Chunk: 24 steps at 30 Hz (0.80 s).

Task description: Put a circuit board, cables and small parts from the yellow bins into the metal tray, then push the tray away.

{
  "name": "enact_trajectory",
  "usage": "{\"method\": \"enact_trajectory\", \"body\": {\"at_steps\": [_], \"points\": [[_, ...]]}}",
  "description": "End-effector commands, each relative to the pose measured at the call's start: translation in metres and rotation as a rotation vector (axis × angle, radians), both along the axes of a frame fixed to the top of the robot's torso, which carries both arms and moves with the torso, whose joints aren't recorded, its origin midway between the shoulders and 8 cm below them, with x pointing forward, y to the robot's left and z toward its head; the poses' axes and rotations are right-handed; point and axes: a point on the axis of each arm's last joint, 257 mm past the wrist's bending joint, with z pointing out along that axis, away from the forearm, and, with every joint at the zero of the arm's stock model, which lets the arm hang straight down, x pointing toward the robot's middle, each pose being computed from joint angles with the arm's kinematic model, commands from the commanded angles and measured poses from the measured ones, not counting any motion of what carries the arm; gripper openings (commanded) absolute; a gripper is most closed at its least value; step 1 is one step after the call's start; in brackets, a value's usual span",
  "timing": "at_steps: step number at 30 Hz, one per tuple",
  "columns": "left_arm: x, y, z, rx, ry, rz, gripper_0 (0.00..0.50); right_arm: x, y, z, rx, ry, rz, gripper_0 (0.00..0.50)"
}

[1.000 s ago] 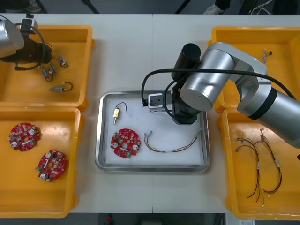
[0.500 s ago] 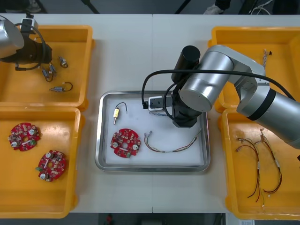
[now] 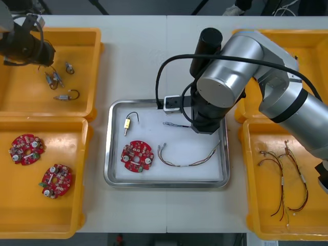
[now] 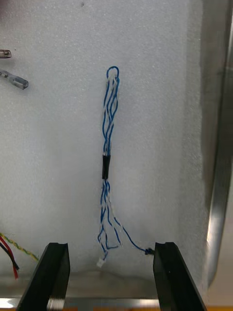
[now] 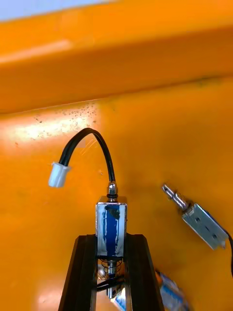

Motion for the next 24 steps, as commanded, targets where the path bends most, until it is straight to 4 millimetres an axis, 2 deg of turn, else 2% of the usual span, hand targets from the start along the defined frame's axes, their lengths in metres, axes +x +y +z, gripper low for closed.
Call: {"method": "enact_trajectory", "body": {"at_steps": [1,3,5,7,8,9,11,14,18,20,21,23,24], "points": [[-0.018,0.017,0.045,0.063,0.038,0.076,0.000,-0.007,-0.003,0.037,0.039,-0.026,-0.079,0.500],[-0.026,0.011,0.051,0.072,0.063,0.092,0.000,-0.011,-0.014,0.046,0.033,-0.020,-0.119,0.500],[-0.035,0.001,0.055,0.080,0.081,0.107,0.000,-0.004,-0.015,0.066,0.081,-0.070,-0.146,0.500],[-0.039,-0.004,0.055,0.076,0.084,0.115,0.000,-0.001,-0.016,0.077,0.113,-0.100,-0.172,0.500],[-0.045,-0.013,0.057,0.069,0.086,0.117,0.000,0.003,-0.017,0.094,0.163,-0.139,-0.213,0.500],[-0.045,-0.013,0.057,0.069,0.086,0.117,0.000,0.003,-0.017,0.094,0.163,-0.139,-0.213,0.500],[-0.057,-0.028,0.058,0.064,0.099,0.117,0.000,0.010,-0.023,0.117,0.237,-0.198,-0.295,0.500],[-0.072,-0.045,0.060,0.051,0.113,0.123,0.000,0.017,-0.032,0.134,0.297,-0.241,-0.383,0.500],[-0.089,-0.068,0.064,0.027,0.119,0.136,0.000,0.020,-0.049,0.139,0.365,-0.247,-0.491,0.471],[-0.102,-0.082,0.065,0.015,0.123,0.136,0.000,0.020,-0.067,0.139,0.411,-0.245,-0.573,0.467],[-0.102,-0.082,0.065,0.015,0.123,0.136,0.000,0.020,-0.067,0.139,0.411,-0.245,-0.573,0.467],[-0.120,-0.101,0.066,-0.002,0.137,0.128,0.000,0.021,-0.088,0.143,0.471,-0.249,-0.661,0.468],[-0.124,-0.106,0.066,-0.006,0.136,0.126,0.000,0.021,-0.091,0.144,0.483,-0.249,-0.678,0.467]]}}
